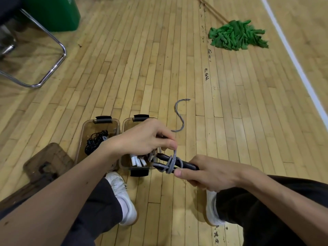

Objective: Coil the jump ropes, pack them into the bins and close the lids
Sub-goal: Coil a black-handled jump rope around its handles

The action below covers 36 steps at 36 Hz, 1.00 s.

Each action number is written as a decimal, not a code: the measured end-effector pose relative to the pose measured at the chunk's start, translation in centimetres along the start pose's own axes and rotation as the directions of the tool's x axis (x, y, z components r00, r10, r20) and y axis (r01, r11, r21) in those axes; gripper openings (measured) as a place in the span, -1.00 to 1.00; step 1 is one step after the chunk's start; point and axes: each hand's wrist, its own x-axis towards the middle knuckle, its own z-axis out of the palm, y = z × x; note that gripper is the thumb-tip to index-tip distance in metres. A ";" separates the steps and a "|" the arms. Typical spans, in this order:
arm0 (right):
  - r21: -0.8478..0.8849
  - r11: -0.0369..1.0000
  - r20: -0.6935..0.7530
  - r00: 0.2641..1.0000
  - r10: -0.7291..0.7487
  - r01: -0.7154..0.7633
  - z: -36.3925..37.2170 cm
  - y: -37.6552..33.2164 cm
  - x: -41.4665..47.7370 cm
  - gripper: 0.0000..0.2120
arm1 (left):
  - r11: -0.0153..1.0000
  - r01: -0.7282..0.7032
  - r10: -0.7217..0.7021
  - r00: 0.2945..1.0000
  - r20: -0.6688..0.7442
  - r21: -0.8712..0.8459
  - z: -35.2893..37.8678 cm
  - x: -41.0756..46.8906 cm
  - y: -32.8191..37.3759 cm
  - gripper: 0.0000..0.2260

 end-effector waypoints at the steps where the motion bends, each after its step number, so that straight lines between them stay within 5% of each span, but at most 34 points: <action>1: 0.031 0.999 0.003 1.000 -0.013 0.013 -0.1 -0.2 -0.3 -0.49 | 0.999 -0.003 0.003 1.000 0.000 -0.054 -0.1 0.0 0.0 -0.89; 10: 0.244 0.965 -0.015 0.995 -0.095 0.096 -0.7 -1.3 -1.9 -0.49 | 0.935 -0.047 0.062 0.998 0.031 -0.351 0.6 0.5 0.3 -0.69; 13: 0.307 0.946 -0.037 0.995 -0.097 0.103 -1.1 -1.0 -2.0 -0.51 | 0.927 -0.084 0.094 0.996 0.010 -0.365 1.2 0.5 0.3 -0.89; 21: 0.347 0.918 -0.115 0.980 -0.161 0.191 -2.2 -1.1 -1.4 -0.66 | 0.842 0.121 -0.181 0.981 -0.065 -0.526 2.9 0.9 0.7 -0.78; 28: 0.419 0.883 -0.188 0.972 -0.142 0.210 -3.3 -0.7 0.2 -0.56 | 0.810 0.154 -0.231 0.971 -0.066 -0.566 3.4 2.6 0.5 -0.75; 36: 0.393 0.905 -0.199 0.976 -0.088 0.162 -4.7 -0.1 2.3 -0.67 | 0.764 0.172 -0.258 0.965 -0.051 -0.621 2.8 3.3 -0.8 -0.75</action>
